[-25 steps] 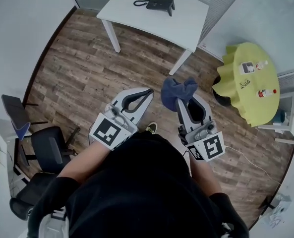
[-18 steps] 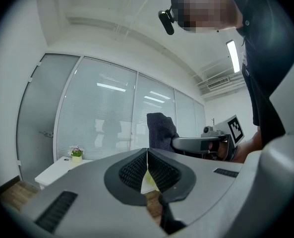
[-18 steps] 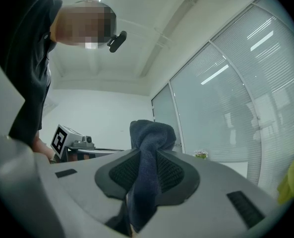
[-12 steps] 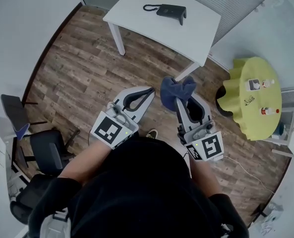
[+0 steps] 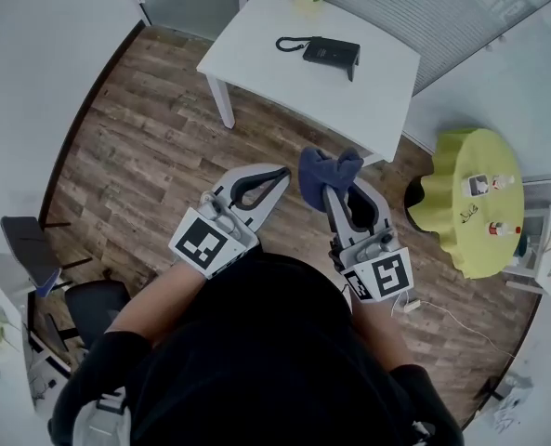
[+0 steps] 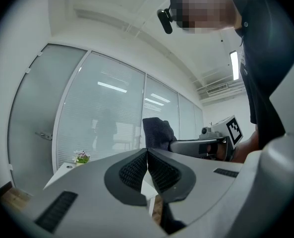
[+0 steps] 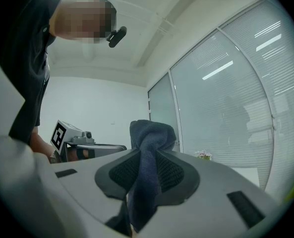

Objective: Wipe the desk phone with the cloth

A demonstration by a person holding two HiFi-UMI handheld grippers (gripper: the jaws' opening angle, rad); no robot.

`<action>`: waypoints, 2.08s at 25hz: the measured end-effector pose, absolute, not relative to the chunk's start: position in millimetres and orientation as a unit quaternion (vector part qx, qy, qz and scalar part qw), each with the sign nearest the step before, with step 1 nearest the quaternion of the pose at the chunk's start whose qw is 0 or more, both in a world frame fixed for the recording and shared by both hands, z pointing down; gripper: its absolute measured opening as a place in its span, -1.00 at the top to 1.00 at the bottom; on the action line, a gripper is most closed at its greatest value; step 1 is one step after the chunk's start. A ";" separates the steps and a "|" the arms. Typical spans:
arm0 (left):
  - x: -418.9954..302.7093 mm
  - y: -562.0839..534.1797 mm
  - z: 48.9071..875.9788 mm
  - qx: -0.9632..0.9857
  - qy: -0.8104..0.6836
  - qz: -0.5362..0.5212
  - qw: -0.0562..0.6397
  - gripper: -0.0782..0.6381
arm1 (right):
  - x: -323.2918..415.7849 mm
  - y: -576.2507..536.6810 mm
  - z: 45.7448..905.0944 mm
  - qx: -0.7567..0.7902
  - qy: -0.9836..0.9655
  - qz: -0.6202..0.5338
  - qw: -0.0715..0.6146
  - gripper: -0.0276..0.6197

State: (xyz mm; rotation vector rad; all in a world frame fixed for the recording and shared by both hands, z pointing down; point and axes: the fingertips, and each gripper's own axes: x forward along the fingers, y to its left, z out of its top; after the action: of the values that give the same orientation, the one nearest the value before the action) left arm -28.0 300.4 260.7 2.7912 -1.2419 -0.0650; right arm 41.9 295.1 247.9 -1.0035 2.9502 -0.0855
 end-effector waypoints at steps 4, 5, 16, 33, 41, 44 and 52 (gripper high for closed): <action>-61.1 276.3 261.0 0.917 -0.396 -0.020 0.046 0.75 | 9.3 275.9 249.8 -0.332 0.943 -0.028 0.007 0.62; -67.5 270.7 262.0 0.918 -0.393 -0.018 0.046 0.75 | 3.4 271.3 250.5 -0.335 0.942 -0.028 0.006 0.62; -80.5 205.2 275.0 0.928 -0.368 -0.013 0.057 0.75 | -7.1 205.5 265.1 -0.368 0.929 -0.018 -0.022 0.62; -29.9 50.6 281.9 0.922 -0.383 0.020 0.058 0.75 | 39.3 45.0 286.2 -0.351 0.935 -0.022 -0.043 0.62; -17.6 -4.9 300.5 0.912 -0.404 0.040 0.065 0.75 | 53.3 -17.7 317.9 -0.362 0.928 -0.053 -0.070 0.62; -18.9 -24.2 314.5 0.909 -0.408 0.056 0.064 0.75 | 51.9 -39.7 333.6 -0.374 0.922 -0.060 -0.085 0.62; -36.2 -96.8 367.7 0.913 -0.392 0.086 0.076 0.75 | 32.1 -104.5 381.3 -0.412 0.897 -0.079 -0.140 0.62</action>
State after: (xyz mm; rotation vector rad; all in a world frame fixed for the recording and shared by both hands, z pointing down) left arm -36.2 -96.8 367.7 2.7379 -1.1741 0.2588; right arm 32.1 -104.5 381.3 -1.4251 3.0992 -0.2745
